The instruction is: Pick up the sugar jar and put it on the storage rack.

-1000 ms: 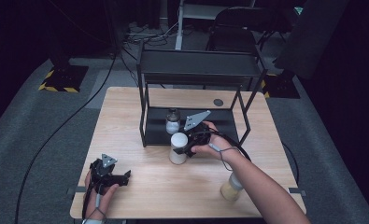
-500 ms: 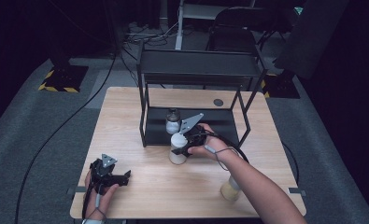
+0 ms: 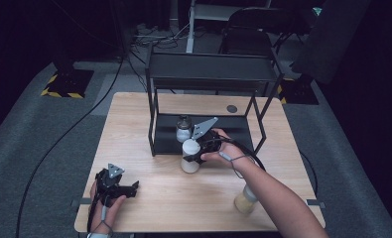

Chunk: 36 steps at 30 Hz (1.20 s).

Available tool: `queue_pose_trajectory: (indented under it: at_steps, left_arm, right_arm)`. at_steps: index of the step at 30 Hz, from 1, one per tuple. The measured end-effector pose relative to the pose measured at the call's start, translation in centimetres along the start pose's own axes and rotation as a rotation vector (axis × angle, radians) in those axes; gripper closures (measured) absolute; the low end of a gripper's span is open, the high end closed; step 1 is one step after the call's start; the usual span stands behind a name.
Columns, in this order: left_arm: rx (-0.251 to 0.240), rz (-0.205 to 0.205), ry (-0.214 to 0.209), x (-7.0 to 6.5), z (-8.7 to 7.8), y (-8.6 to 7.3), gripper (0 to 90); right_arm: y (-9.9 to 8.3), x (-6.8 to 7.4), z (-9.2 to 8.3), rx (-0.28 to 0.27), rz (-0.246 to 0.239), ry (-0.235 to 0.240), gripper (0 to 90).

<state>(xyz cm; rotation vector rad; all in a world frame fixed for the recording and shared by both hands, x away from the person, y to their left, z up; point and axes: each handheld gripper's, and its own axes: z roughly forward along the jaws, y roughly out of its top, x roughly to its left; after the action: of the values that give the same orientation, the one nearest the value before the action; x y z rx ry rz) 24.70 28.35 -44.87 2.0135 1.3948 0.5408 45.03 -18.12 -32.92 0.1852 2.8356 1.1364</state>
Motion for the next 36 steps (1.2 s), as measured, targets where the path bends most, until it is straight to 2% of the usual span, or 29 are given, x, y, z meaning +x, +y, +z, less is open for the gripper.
queue_pose_trajectory:
  at_steps: [15, 27, 36]
  left_arm:
    - [0.000, 0.001, 0.000, 0.0, 0.0, 0.0, 0.5]
    - [-0.001, 0.000, 0.000, 0.0, 0.0, 0.0, 0.6]
    - [-0.001, 0.000, 0.000, 0.0, 0.0, 0.0, 0.5]
  right_arm:
    - [1.5, -0.9, -3.4, -0.035, -0.010, -0.050, 34.1]
    - [1.5, -3.2, -4.6, -0.057, 0.030, -0.076, 34.1]
    - [0.8, -5.2, -4.7, -0.057, 0.058, -0.111, 34.1]
